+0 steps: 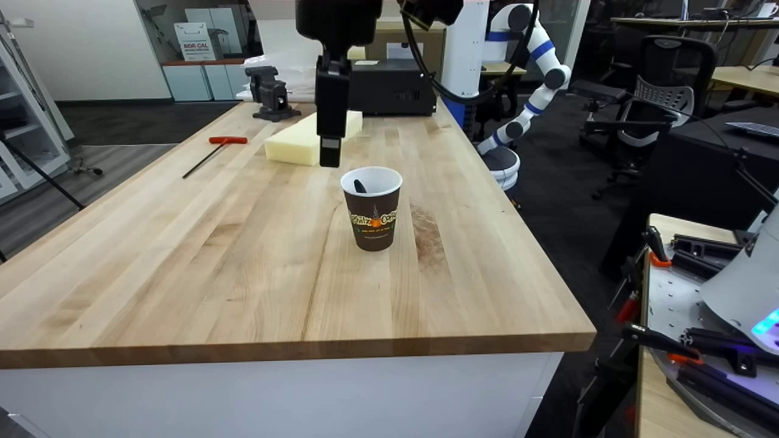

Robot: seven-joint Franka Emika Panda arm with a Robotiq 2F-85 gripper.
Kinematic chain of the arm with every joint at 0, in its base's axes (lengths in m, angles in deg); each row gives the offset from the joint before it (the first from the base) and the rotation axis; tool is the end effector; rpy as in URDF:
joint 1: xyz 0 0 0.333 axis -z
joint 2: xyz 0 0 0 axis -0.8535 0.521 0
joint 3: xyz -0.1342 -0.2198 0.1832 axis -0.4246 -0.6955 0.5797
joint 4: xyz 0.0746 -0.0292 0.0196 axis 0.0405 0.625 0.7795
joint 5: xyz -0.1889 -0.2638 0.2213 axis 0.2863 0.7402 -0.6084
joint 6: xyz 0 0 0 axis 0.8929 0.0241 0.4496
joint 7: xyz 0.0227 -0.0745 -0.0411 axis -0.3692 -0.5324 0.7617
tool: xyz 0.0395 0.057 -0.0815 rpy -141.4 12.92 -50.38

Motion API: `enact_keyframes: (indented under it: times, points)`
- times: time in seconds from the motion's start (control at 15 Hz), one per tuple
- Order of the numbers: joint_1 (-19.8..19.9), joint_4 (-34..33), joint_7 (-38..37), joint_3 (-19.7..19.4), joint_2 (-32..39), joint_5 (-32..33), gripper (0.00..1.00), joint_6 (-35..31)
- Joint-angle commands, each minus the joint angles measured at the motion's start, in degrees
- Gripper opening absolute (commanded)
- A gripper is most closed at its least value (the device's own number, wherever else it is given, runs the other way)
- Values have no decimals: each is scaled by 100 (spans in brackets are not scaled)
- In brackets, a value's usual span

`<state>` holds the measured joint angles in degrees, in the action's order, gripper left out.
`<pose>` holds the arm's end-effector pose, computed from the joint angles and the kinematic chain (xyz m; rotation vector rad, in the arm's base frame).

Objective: Put the pen in the cup

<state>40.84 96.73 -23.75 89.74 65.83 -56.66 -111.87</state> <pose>0.5274 0.3433 0.4461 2.8981 1.0842 0.3381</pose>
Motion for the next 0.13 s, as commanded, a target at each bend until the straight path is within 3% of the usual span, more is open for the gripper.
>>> enact_keyframes:
  times: [0.0,0.07]
  points:
    - [-37,52,-50,-33,-38,-5,85,-256]
    - [-36,137,-90,-31,-89,-5,92,-456]
